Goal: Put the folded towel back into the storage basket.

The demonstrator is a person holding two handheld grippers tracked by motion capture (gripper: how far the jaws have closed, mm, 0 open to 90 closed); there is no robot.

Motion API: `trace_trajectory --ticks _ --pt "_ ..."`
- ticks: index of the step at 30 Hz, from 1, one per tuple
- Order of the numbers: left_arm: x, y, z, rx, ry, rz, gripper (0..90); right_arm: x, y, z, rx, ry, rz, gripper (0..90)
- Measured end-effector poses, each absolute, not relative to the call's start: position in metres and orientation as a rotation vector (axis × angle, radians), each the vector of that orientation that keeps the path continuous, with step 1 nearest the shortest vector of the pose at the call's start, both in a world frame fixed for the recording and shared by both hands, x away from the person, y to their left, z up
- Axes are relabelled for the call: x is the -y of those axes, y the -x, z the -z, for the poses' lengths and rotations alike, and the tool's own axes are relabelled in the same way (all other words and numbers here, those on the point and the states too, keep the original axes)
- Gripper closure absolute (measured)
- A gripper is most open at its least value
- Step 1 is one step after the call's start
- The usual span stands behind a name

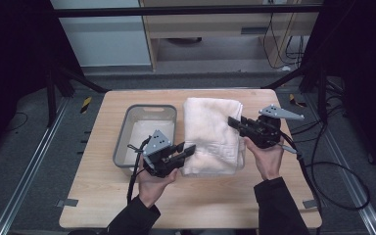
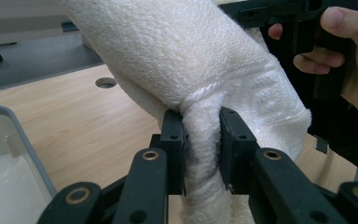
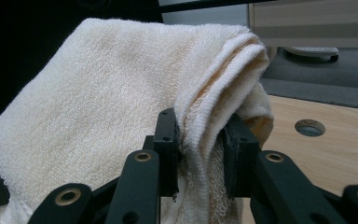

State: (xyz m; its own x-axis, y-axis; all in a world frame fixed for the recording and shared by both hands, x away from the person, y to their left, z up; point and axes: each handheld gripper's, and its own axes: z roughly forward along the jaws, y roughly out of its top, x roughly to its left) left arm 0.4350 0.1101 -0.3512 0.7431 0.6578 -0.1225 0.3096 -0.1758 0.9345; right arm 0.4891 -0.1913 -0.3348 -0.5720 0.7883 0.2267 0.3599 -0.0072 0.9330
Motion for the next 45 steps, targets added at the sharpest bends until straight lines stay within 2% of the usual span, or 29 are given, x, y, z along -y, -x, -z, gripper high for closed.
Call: trace_trajectory --ticks 31,45 --pt "-0.141 -0.44 0.327 -0.756 -1.747 -0.447 73.2 0.159 -0.503 0.312 -1.883 -1.122 -1.649 70.8" --pt "-0.167 -0.441 0.322 -0.786 -1.736 -0.477 73.2 0.13 -0.512 0.307 -1.902 -1.096 -1.663 70.8"
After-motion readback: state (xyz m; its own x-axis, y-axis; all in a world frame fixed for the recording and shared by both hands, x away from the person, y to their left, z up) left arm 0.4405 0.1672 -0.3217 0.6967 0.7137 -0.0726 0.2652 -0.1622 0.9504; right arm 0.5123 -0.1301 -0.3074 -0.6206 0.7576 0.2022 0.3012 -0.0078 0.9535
